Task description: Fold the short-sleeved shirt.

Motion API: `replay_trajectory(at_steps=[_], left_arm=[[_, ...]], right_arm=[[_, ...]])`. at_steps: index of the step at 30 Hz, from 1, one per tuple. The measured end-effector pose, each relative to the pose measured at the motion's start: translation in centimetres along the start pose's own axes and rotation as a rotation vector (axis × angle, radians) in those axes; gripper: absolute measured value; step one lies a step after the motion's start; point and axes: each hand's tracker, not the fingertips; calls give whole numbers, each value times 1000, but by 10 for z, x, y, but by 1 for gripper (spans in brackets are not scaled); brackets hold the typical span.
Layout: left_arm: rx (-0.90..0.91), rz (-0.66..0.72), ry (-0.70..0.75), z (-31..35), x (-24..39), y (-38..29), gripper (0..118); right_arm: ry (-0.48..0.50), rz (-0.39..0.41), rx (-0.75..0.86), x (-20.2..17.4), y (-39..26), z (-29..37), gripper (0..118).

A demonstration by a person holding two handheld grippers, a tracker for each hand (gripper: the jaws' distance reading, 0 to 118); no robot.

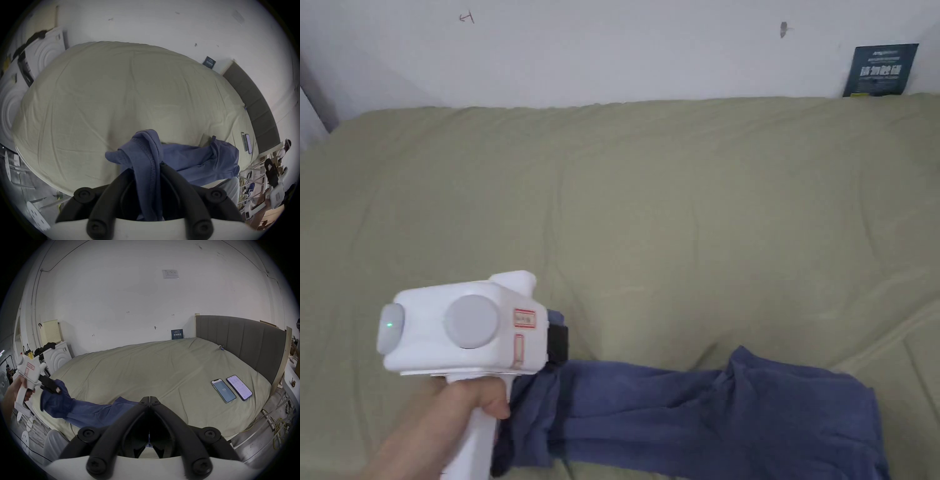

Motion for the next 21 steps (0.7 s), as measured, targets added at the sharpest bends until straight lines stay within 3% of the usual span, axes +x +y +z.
replay_trajectory(at_steps=[7,8,10,11,12,20,21], left_arm=[[-57,-89,-7,-65,70,-11,7],[-60,-105,14,-73,76,-13,14],[-73,-119,9,-83,83,-17,104],[-106,-127,-38,-91,83,-19,118],[-150,-130,-45,-95,84,-21,110],[15,-148,-135,-22,43,-18,108],[36,-127,-161,-14,31,-18,101]], right_arm=[[-12,-31,-20,10,-4,3,0],[-16,-34,-22,11,-5,3,0],[-23,-35,-29,13,-5,3,1],[-26,-37,-29,14,-6,3,0],[-29,-40,-31,16,-6,3,1],[-32,-48,-54,15,-6,-4,0],[-31,-42,-55,14,-6,-5,0]])
